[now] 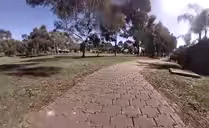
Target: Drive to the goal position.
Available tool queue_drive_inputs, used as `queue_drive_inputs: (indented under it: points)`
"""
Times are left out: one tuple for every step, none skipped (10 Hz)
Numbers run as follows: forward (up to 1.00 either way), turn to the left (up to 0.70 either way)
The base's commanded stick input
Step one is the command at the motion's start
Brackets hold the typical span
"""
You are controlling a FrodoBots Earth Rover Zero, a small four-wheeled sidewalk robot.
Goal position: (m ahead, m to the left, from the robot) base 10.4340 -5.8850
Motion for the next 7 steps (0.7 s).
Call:
queue_drive_inputs:
  points:
    - [0.70, 0.00]
    - [0.70, 0.00]
    - [0.70, 0.00]
    - [0.70, 0.00]
    - [0.70, 0.00]
    - [0.70, 0.00]
    - [0.70, 0.00]
